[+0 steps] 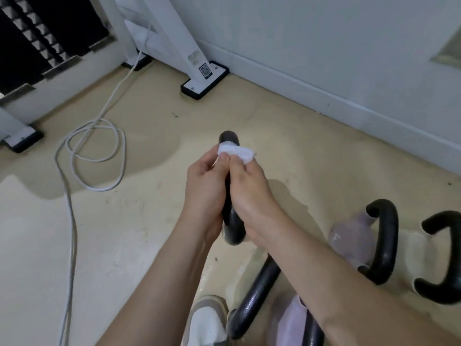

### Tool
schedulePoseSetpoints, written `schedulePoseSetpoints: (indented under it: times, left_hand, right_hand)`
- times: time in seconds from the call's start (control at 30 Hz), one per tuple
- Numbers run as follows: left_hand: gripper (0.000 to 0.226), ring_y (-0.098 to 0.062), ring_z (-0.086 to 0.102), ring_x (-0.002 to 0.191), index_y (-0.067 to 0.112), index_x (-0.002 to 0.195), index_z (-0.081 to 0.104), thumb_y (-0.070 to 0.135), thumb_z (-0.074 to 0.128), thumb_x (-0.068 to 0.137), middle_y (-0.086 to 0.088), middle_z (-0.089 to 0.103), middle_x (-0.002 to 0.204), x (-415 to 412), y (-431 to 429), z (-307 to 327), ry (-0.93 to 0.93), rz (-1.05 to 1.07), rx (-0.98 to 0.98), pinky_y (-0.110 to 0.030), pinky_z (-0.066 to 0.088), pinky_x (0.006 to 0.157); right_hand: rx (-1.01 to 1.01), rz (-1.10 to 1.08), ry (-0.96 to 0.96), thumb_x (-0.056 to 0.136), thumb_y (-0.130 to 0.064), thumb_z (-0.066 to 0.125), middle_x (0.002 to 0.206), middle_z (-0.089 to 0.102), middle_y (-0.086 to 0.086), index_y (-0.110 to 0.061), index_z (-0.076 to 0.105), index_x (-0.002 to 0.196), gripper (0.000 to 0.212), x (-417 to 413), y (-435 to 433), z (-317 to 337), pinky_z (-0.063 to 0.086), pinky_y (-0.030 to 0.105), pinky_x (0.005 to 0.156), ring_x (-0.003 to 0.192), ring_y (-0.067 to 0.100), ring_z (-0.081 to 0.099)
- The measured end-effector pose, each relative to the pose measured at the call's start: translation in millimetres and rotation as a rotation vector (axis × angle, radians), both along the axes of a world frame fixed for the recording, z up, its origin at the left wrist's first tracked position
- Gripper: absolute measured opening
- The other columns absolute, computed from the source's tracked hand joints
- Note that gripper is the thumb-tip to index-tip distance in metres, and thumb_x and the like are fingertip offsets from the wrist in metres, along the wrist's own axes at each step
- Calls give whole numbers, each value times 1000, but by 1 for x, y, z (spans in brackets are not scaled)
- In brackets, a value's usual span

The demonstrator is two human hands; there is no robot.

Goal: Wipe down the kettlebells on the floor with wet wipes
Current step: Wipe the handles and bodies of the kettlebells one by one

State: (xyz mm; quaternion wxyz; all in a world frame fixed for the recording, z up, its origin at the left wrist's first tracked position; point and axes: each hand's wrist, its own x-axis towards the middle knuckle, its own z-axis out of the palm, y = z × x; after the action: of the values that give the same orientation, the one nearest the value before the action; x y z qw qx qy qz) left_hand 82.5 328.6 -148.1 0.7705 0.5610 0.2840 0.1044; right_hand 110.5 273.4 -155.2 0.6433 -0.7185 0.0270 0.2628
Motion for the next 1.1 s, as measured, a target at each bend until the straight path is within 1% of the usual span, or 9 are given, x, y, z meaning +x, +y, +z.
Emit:
schedulePoseSetpoints:
  times: [0.37, 0.53, 0.6, 0.77, 0.9, 0.93, 1.0, 1.07, 1.1]
  left_hand:
    - [32, -26, 70, 96, 3, 104, 71, 1, 42, 93, -16, 74, 101, 78, -67, 3, 18, -344, 72, -32, 56, 86]
    - [28, -21, 71, 92, 10, 101, 71, 4, 45, 93, -11, 74, 96, 69, -101, -28, 117, -421, 107, -28, 56, 81]
    - [26, -17, 69, 90, 13, 99, 69, 8, 44, 95, -6, 73, 93, 69, -112, -34, 129, -497, 260, -27, 54, 80]
    - [26, -23, 63, 88, 17, 109, 61, 23, 37, 100, -2, 69, 93, 61, -114, -27, 141, -602, 896, -35, 48, 77]
    - [35, -28, 65, 84, 17, 132, 46, 24, 32, 101, -8, 71, 94, 25, -112, -18, 164, -697, 1116, -37, 49, 73]
    - [36, -28, 65, 81, 17, 134, 43, 25, 32, 101, -9, 71, 92, 14, -112, -20, 184, -725, 1162, -36, 50, 71]
    - [32, -26, 63, 76, 17, 129, 44, 27, 31, 101, -8, 70, 90, -9, -107, -26, 234, -775, 1246, -33, 48, 66]
    - [25, -27, 65, 77, 17, 113, 52, 27, 33, 101, -8, 70, 88, -23, -98, -30, 252, -848, 1370, -33, 46, 64]
    - [21, -27, 65, 79, 17, 103, 55, 26, 37, 99, -8, 70, 87, -25, -95, -36, 270, -897, 1431, -32, 44, 62]
  right_hand:
    - [110, -369, 49, 99, -25, 39, 113, 69, 5, -19, 63, 119, 32, 56, -76, 2, 50, 39, 98, 104, 17, 65]
    - [175, -436, 177, 101, -23, 42, 96, 72, 3, -16, 66, 111, 27, 42, -117, -27, 55, 24, 72, 90, 13, 70]
    - [216, -470, 230, 102, -26, 41, 93, 72, 1, -15, 66, 110, 28, 37, -130, -36, 54, 21, 67, 89, 12, 70]
    - [168, -465, 283, 102, -25, 39, 106, 68, 10, -11, 61, 118, 31, 35, -132, -33, 51, 32, 83, 104, 24, 64]
    - [-135, -357, -41, 100, -17, 42, 98, 60, 0, -15, 40, 135, 35, 11, -137, -6, 47, 38, 87, 100, 24, 61]
    - [-143, -357, -76, 99, -11, 41, 88, 54, -9, -14, 38, 133, 34, -2, -138, -3, 45, 35, 88, 93, 17, 57]
    - [-205, -288, -65, 98, -8, 40, 80, 51, -15, -14, 40, 97, 6, -28, -141, -2, 45, 27, 87, 84, 9, 55]
    - [-307, -153, -52, 97, -22, 40, 85, 63, -9, -28, 56, 95, 17, -41, -142, -13, 51, 30, 84, 85, 11, 62]
    - [-369, -102, 3, 95, -30, 40, 86, 66, -7, -23, 59, 92, 20, -39, -143, -23, 51, 31, 81, 84, 12, 63]
